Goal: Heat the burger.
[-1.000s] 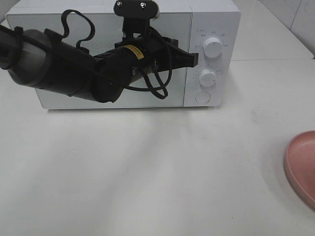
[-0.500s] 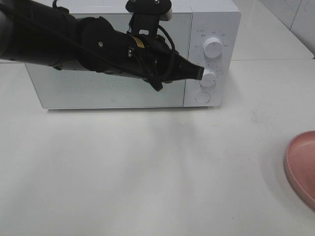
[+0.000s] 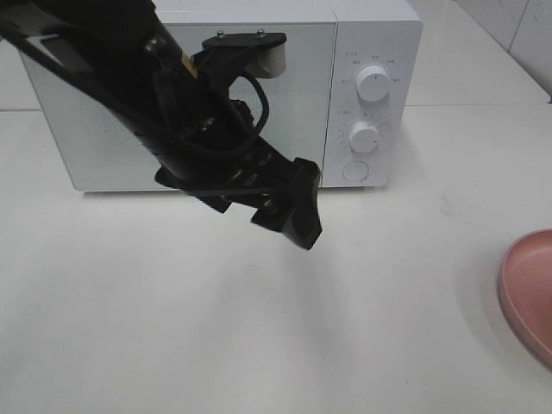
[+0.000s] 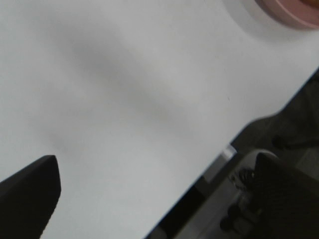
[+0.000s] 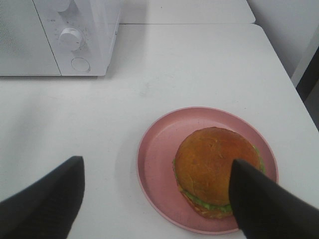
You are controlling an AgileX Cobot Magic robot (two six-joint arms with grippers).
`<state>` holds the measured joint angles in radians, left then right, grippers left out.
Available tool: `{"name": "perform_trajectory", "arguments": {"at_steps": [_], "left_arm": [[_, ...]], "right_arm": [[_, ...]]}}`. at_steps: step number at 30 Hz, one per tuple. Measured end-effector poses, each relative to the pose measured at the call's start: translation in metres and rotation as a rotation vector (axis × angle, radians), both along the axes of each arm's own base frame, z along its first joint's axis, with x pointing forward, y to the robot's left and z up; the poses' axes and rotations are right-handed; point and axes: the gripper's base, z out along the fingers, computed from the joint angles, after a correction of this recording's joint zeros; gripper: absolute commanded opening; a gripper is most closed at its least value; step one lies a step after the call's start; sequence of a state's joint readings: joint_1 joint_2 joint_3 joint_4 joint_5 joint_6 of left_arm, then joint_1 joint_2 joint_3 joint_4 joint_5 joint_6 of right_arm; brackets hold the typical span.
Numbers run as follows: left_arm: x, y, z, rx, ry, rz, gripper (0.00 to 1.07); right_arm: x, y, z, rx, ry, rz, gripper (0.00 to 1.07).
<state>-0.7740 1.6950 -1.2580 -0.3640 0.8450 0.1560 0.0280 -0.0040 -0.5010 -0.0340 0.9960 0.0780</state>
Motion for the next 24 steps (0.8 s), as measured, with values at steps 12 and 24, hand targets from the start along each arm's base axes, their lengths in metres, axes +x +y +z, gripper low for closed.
{"name": "perform_trajectory", "arguments": {"at_steps": [12, 24], "left_arm": [[0.0, 0.067, 0.038, 0.076, 0.177, 0.16, 0.98], [0.003, 0.183, 0.096, 0.045, 0.004, 0.532, 0.98]], "right_arm": [[0.0, 0.0, 0.0, 0.0, 0.0, 0.0, 0.76], [0.0, 0.0, 0.0, 0.0, 0.0, 0.0, 0.76]]}}
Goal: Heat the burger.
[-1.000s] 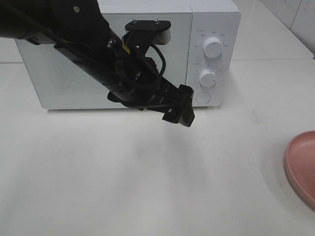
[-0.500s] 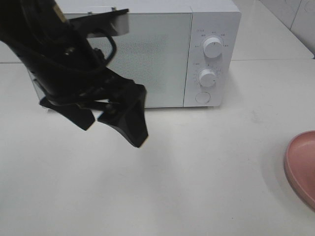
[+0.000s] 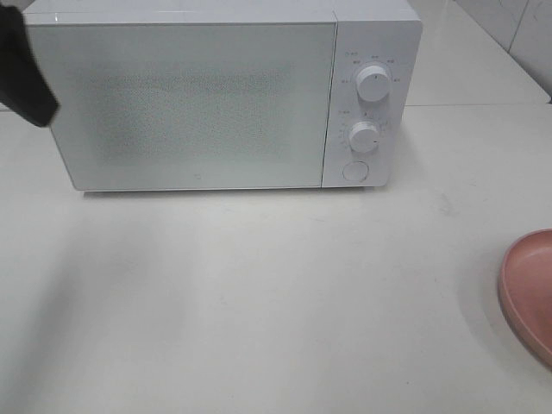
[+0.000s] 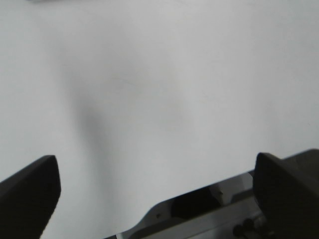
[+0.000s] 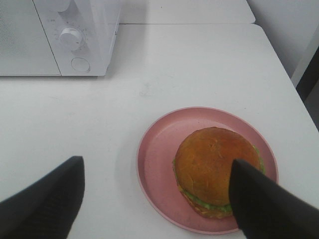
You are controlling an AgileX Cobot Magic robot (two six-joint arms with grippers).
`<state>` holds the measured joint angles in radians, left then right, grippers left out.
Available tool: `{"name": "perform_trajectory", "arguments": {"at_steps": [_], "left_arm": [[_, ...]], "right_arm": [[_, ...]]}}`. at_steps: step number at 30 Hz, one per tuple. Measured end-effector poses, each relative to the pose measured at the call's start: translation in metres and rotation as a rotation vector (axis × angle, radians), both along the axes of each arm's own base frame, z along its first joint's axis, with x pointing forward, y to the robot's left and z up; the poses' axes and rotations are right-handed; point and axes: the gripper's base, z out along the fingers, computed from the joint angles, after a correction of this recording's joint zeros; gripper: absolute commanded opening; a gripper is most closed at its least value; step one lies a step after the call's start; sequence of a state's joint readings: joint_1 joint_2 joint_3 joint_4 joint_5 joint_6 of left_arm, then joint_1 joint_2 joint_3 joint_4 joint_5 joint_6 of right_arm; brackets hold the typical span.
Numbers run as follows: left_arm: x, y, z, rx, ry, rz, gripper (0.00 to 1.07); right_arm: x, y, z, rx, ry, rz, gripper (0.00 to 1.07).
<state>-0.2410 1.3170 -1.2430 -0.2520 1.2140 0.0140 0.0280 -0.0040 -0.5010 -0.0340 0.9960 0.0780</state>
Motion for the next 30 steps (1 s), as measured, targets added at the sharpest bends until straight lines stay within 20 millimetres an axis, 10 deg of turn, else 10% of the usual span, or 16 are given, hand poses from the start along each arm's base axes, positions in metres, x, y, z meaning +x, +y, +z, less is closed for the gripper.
{"name": "perform_trajectory", "arguments": {"at_steps": [9, 20, 30], "left_arm": [[-0.071, 0.067, 0.006, 0.105, -0.124, 0.257, 0.98], [-0.15, 0.075, -0.023, 0.144, -0.241, 0.298, 0.98], [-0.182, 0.074, -0.065, 0.123, -0.292, 0.307, 0.98]], "right_arm": [[0.0, 0.0, 0.0, 0.0, 0.0, 0.0, 0.76], [0.0, 0.0, 0.0, 0.0, 0.0, 0.0, 0.76], [0.0, 0.0, 0.0, 0.0, 0.0, 0.0, 0.76]]}}
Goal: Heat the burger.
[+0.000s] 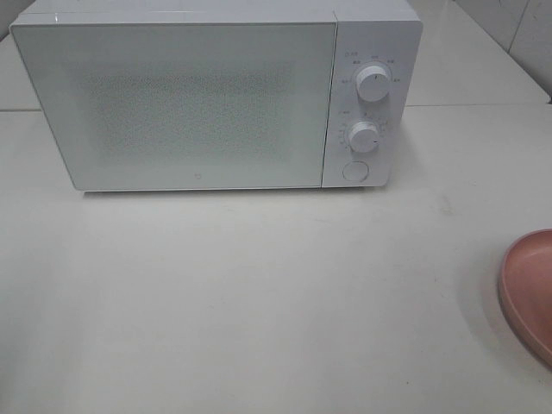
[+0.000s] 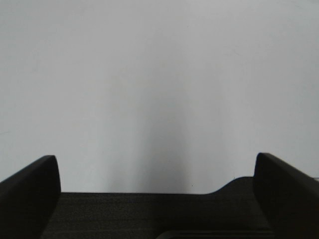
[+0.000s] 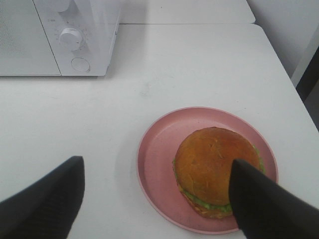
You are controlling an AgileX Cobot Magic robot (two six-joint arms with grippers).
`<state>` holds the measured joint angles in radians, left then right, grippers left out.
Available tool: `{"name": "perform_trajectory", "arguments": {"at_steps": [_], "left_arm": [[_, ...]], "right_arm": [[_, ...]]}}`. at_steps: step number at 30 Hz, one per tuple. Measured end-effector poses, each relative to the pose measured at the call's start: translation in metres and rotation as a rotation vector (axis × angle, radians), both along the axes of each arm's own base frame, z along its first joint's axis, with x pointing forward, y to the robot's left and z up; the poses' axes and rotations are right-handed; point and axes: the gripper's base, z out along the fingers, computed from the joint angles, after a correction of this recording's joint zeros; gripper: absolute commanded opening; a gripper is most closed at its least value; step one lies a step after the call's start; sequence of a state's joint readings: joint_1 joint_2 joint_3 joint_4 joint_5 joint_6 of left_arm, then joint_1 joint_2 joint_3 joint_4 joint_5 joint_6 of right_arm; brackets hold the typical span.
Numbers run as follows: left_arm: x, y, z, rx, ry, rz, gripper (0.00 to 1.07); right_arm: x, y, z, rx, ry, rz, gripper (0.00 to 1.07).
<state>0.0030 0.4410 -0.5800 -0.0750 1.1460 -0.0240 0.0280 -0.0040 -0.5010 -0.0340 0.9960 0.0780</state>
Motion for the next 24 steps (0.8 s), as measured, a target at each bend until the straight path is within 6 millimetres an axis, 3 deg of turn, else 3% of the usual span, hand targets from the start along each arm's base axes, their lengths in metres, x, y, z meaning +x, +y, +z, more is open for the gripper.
{"name": "perform_trajectory", "arguments": {"at_steps": [3, 16, 24], "left_arm": [[-0.004, -0.003, -0.011, -0.034, -0.039, -0.004, 0.98], [-0.007, -0.003, -0.01, -0.037, -0.081, -0.005, 0.98], [-0.031, -0.003, -0.004, -0.035, -0.24, -0.008, 0.98]], "right_arm": [[0.0, 0.0, 0.0, 0.0, 0.0, 0.0, 0.76], [0.0, 0.0, 0.0, 0.0, 0.0, 0.0, 0.76], [0.0, 0.0, 0.0, 0.0, 0.001, 0.0, 0.76]]}}
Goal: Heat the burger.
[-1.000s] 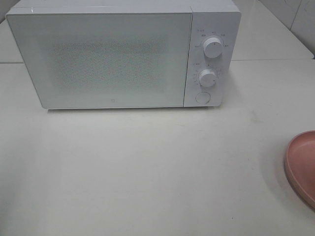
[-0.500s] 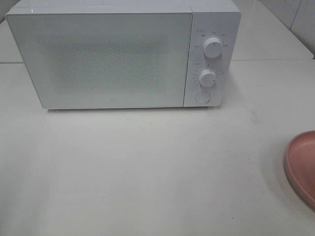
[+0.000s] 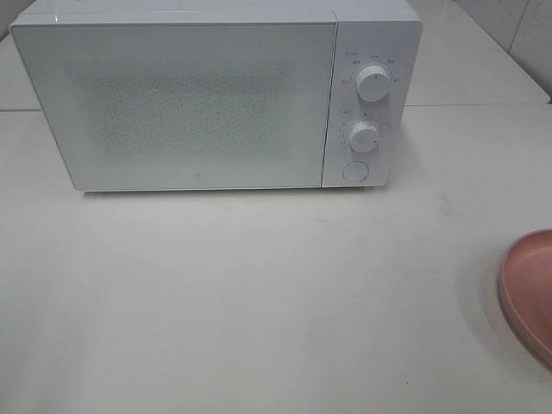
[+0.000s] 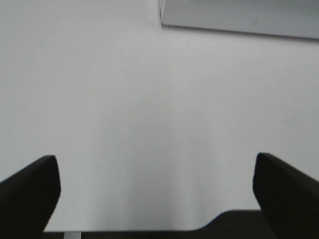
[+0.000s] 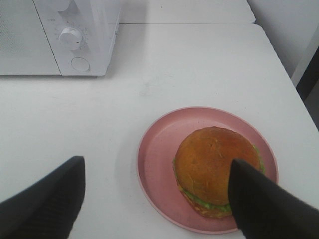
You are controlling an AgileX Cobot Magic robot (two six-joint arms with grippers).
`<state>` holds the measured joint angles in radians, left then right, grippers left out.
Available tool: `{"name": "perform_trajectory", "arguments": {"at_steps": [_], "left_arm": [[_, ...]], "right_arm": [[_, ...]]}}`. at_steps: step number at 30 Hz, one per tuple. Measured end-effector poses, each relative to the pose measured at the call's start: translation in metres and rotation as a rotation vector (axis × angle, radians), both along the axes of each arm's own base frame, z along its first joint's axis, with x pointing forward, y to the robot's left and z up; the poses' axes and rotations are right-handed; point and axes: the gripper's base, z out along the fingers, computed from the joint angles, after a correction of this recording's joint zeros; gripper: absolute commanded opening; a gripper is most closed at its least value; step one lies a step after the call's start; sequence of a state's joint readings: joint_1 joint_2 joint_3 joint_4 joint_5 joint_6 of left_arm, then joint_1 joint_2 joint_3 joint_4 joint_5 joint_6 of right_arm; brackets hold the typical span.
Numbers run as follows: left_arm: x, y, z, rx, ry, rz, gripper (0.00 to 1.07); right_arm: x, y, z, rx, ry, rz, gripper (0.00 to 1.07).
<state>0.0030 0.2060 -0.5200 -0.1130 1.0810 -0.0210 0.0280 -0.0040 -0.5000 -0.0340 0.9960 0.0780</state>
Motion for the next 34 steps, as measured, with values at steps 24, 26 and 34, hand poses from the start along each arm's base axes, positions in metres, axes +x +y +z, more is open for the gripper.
{"name": "perform_trajectory", "arguments": {"at_steps": [24, 26, 34], "left_arm": [[-0.033, -0.001, 0.002, -0.006, -0.214, -0.003, 0.98], [-0.033, -0.001, 0.002, -0.006, -0.214, -0.003, 0.98], [-0.033, -0.001, 0.002, -0.006, -0.215, -0.003, 0.98]], "right_arm": [[0.0, 0.0, 0.0, 0.0, 0.0, 0.0, 0.76], [0.0, 0.0, 0.0, 0.0, 0.0, 0.0, 0.76], [0.0, 0.0, 0.0, 0.0, 0.0, 0.0, 0.76]]}}
